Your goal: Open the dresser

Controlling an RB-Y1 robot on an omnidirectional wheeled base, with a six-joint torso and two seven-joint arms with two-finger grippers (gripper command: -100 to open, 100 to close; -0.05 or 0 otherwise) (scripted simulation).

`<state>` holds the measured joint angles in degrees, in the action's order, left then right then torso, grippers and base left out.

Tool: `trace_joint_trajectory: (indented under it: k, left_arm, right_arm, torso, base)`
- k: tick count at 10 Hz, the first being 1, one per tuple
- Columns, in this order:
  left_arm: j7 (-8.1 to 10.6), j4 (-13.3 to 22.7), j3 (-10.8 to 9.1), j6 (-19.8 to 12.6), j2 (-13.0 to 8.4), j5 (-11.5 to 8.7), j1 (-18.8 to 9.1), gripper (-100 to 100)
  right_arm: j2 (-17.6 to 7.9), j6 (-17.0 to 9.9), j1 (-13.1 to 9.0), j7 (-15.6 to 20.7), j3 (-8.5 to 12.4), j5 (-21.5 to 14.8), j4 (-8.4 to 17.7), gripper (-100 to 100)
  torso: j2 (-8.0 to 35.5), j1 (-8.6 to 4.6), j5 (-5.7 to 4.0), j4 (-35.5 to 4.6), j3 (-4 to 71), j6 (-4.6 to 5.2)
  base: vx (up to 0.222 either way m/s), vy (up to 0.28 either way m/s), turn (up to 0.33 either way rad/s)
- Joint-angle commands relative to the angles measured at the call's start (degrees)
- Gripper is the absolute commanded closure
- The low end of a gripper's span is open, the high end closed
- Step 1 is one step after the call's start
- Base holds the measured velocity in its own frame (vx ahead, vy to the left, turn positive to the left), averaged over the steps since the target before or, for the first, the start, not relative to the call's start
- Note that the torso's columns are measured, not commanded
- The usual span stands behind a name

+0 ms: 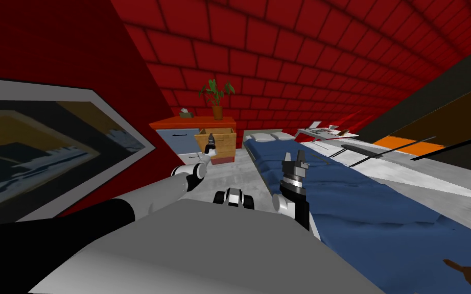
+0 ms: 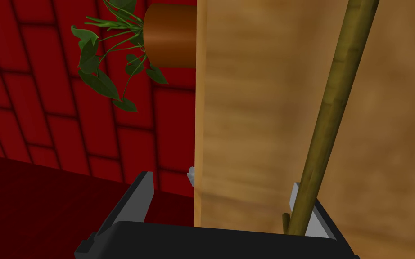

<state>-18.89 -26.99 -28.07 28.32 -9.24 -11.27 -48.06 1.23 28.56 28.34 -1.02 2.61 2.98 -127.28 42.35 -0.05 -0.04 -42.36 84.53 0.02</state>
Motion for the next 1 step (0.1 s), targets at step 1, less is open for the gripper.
trace_joint_trajectory:
  k: [1]
  left_arm:
    - [0.0,0.0,-0.01,0.0,0.0,0.0,0.0,0]
  right_arm:
    - [0.0,0.0,0.0,0.0,0.0,0.0,0.0,0]
  torso:
    - [0.0,0.01,0.01,0.0,0.0,-0.01]
  base:
    - [0.0,0.0,0.0]
